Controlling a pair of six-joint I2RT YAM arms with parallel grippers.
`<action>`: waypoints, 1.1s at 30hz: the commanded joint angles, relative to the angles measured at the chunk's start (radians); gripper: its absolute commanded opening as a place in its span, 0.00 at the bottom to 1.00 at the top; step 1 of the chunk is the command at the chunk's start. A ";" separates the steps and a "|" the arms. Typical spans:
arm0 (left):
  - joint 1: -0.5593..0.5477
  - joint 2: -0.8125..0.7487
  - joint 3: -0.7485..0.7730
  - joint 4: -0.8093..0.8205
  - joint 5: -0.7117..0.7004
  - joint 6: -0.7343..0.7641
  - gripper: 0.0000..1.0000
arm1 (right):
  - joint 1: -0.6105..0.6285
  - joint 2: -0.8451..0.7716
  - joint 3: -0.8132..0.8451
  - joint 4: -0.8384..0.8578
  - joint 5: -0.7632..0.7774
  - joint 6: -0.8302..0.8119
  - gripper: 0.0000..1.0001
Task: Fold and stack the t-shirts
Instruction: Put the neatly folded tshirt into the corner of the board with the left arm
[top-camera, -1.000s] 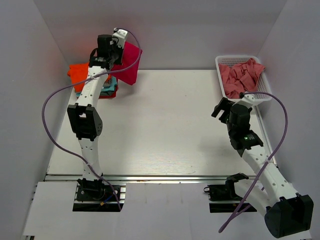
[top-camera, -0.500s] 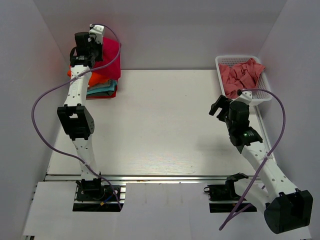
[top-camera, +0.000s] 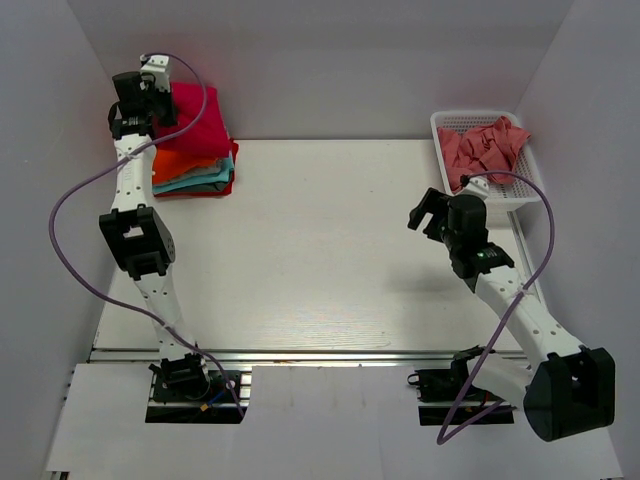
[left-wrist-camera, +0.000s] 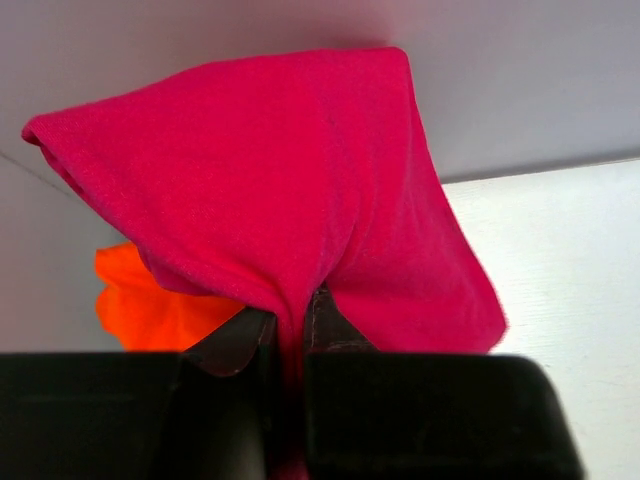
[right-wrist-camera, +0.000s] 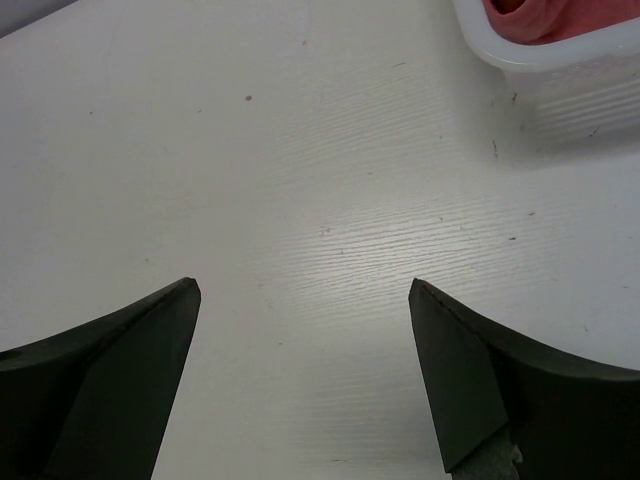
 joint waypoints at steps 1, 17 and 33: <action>0.029 0.028 0.032 0.053 0.033 -0.017 0.00 | -0.002 0.012 0.058 0.047 -0.023 0.010 0.91; 0.069 0.050 0.048 0.056 -0.291 -0.133 1.00 | -0.002 0.096 0.092 0.055 -0.098 0.000 0.91; -0.071 -0.384 -0.395 0.037 -0.198 -0.307 1.00 | -0.003 0.049 0.004 0.127 -0.186 -0.036 0.91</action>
